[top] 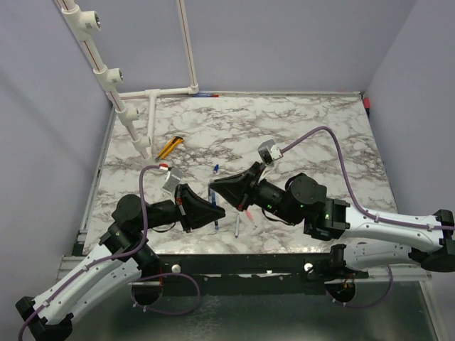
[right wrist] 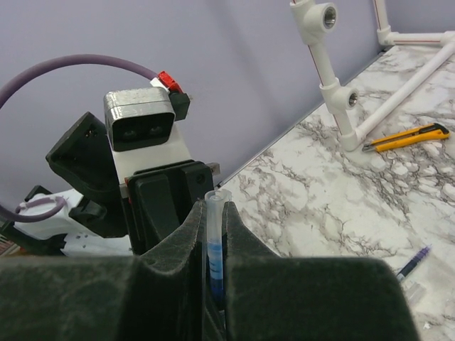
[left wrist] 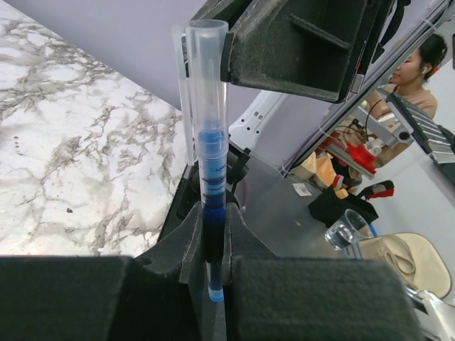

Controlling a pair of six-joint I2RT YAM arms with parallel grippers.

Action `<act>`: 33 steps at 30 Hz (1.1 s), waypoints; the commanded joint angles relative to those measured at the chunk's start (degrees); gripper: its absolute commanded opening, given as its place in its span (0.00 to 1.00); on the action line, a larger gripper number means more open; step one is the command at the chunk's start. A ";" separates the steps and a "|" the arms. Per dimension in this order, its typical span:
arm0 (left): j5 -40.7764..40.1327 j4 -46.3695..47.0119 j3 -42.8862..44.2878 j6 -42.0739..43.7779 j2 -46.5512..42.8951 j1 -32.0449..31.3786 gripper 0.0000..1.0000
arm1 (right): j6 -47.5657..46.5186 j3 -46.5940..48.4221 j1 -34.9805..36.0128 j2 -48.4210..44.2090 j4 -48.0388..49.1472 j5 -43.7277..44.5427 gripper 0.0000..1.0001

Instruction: Insert the pens into the pen caps

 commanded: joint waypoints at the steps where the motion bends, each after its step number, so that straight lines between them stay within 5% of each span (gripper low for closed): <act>1: -4.03 0.78 2.96 6.33 0.66 0.17 0.00 | -1.11 -0.18 1.18 0.10 -4.10 -0.79 0.12; 10: -3.56 -0.17 2.65 13.93 3.94 0.18 0.00 | -3.09 2.17 1.23 -0.48 -8.35 -0.72 0.29; 17: -5.71 -1.78 1.25 18.64 3.86 0.17 0.00 | -5.21 6.03 1.20 -1.35 -17.06 2.51 0.54; 33: -7.12 -5.03 -1.07 21.36 0.75 0.22 0.00 | -7.76 21.12 1.19 6.24 -29.57 11.12 0.63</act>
